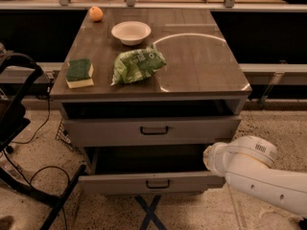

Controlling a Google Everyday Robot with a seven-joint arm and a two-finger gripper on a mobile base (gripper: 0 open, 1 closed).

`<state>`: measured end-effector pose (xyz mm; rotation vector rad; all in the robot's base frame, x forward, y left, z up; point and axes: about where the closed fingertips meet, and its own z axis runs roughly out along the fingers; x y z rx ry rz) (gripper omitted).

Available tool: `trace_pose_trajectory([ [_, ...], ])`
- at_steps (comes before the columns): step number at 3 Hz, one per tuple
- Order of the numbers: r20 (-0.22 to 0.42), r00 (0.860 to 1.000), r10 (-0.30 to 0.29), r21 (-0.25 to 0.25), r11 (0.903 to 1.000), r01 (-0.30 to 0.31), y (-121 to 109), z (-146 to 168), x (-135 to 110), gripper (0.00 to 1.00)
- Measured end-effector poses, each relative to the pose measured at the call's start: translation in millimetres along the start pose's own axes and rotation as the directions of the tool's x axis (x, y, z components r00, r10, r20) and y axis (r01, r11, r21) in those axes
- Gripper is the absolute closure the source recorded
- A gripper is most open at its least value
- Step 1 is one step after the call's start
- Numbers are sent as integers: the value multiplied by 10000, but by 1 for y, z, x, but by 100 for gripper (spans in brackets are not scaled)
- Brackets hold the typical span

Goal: Open middle drawer

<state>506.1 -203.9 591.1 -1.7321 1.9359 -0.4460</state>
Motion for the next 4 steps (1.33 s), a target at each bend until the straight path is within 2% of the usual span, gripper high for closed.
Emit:
trace_pose_trajectory([
  [2, 601, 9982, 74, -215, 9998, -61, 10, 53, -15, 100],
  [3, 755, 9968, 261, -425, 9988, -229, 23, 96, -25, 100],
  [4, 747, 9967, 307, -493, 9984, -270, 30, 126, -32, 100],
])
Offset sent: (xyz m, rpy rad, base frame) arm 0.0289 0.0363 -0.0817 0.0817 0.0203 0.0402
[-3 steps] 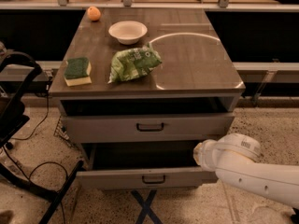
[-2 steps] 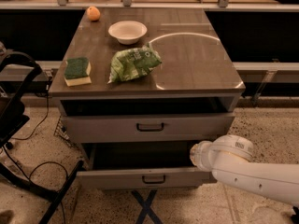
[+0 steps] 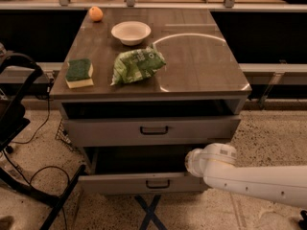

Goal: Open middle drawer

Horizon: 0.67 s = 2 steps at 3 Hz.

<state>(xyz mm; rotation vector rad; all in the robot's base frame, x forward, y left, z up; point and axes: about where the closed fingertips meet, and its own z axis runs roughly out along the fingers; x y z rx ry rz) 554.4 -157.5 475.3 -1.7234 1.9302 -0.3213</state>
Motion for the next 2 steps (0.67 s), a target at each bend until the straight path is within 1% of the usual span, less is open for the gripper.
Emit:
trace_pose_trajectory([
  [1, -38, 9999, 141, -173, 9998, -142, 7, 32, -5, 100],
  [2, -125, 9999, 85, -345, 9994, -89, 7, 61, -11, 100],
])
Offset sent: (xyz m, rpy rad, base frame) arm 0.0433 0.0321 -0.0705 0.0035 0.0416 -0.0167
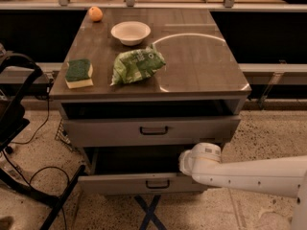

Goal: Open middle drawer

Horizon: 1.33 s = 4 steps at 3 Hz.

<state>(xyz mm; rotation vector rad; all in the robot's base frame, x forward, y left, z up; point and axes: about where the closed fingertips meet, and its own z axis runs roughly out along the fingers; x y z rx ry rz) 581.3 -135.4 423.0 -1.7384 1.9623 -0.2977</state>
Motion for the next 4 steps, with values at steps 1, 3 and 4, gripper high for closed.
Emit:
trace_pose_trajectory([
  [1, -215, 9992, -341, -163, 9993, 338, -1, 6, 4, 100],
  [3, -1574, 9735, -1661, -2376, 9632, 1259, 61, -33, 61, 100],
  [4, -1769, 9734, -1456, -3302, 9405, 807, 105, -58, 78, 100],
])
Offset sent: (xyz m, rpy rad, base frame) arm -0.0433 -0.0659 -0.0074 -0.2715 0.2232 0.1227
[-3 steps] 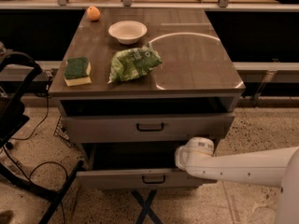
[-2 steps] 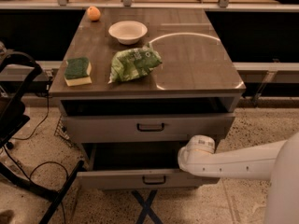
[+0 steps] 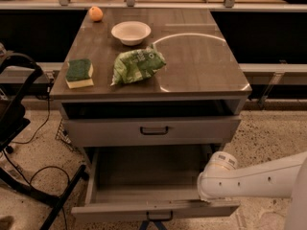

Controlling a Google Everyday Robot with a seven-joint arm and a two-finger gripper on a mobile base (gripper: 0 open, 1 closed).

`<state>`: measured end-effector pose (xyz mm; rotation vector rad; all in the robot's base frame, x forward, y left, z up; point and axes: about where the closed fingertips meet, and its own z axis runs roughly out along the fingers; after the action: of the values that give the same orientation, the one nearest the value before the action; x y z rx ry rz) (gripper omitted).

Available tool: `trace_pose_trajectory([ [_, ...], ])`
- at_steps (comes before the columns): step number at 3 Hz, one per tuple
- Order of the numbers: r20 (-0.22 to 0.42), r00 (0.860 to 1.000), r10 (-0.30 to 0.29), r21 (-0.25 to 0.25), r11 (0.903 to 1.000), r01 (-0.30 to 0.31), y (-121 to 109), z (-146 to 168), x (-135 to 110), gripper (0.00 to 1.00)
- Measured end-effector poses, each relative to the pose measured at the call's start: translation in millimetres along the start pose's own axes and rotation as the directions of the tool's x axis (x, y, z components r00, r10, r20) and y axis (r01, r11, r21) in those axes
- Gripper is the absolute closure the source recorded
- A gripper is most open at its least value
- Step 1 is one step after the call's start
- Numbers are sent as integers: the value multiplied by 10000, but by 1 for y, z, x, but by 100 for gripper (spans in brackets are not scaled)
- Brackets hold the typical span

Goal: Open middle drawer

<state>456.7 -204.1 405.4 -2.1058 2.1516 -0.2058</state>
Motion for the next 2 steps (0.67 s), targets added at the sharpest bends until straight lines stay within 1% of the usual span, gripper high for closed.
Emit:
trace_pose_trajectory([
  [1, 590, 9970, 498, -330, 9983, -479, 24, -19, 5, 100],
  [2, 1457, 9881, 501, 53, 9987, -514, 7, -37, -6, 100],
])
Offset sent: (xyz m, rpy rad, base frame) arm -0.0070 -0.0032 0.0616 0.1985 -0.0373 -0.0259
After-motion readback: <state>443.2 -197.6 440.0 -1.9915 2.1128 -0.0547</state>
